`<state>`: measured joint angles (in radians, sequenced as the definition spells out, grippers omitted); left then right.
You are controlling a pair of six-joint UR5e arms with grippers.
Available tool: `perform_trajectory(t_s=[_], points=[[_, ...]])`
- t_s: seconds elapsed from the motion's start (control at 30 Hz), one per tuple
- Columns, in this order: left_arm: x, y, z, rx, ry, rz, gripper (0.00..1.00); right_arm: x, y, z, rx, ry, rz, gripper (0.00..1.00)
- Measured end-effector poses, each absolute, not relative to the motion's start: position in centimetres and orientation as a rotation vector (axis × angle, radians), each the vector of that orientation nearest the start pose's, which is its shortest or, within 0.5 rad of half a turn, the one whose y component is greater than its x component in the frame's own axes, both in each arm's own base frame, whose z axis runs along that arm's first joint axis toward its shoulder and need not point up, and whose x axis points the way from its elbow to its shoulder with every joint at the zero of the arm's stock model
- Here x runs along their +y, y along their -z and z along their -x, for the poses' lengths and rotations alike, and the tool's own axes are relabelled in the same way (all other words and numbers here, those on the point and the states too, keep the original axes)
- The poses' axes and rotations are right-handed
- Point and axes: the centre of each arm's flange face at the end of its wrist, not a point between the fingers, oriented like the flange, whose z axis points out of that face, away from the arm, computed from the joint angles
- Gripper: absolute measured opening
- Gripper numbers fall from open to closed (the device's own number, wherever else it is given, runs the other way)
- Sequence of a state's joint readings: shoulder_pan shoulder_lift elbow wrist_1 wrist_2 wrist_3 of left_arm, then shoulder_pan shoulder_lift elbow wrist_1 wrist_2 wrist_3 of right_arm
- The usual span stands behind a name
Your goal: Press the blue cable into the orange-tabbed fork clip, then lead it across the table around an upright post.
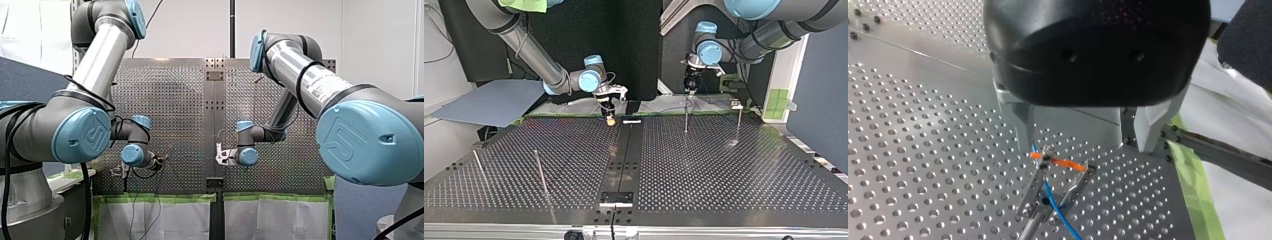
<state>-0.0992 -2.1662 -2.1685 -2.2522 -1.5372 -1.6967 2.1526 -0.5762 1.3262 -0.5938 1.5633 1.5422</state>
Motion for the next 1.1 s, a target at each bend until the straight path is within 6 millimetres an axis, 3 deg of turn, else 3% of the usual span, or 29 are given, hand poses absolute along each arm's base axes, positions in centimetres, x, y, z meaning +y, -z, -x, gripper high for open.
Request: perform_trajectory(t_s=[0.4,1.1], points=[[-18.7,-2.5,-42.9,1.883,0.194,-0.016,1.00,-53.3,-1.3,-51.2,-0.920,-1.502,-1.781,0.00],[-24.2,-3.4,-41.5,1.770,0.288,0.012,1.00,-53.2,-1.3,-51.2,-0.916,-1.504,-1.782,0.00]])
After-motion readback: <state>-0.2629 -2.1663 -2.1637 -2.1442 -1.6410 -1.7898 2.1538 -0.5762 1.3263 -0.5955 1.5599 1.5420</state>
